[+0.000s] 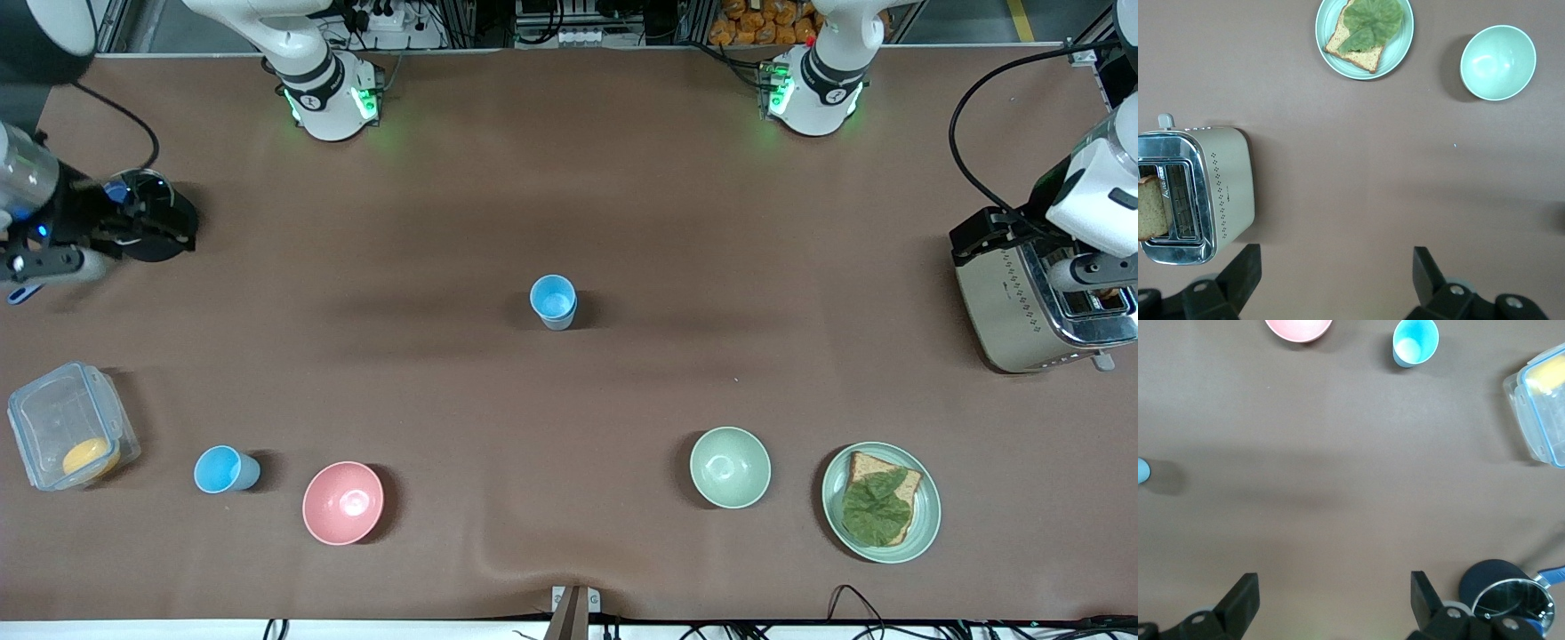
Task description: Stack blue cups with both arms
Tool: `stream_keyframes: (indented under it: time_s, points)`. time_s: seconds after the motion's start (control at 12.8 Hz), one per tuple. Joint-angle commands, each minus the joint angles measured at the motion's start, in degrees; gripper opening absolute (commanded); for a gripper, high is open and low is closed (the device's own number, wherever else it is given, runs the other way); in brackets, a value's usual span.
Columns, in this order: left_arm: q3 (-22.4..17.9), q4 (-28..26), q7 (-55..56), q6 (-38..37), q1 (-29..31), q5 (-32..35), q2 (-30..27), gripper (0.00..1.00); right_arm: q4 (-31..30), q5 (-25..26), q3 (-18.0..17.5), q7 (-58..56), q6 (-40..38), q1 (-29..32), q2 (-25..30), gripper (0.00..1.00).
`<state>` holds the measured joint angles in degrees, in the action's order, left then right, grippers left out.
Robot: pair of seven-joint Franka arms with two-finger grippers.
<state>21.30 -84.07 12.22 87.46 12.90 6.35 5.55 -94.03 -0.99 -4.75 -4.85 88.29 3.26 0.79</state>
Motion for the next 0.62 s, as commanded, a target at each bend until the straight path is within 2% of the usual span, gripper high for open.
stream_keyframes:
  time_s: [0.0, 0.55]
  points:
    - [0.41, 0.48, -1.59, -1.85, 0.38, 0.68, -1.06, 1.00, 3.40, 1.34, -5.01, 1.60, -3.63, 4.65, 0.97, 1.00]
    - [-0.38, 2.33, -1.59, -3.70, 0.46, 0.33, -1.24, 1.00, 4.82, 1.34, -4.48, 1.60, -4.18, 5.79, 0.88, 1.00]
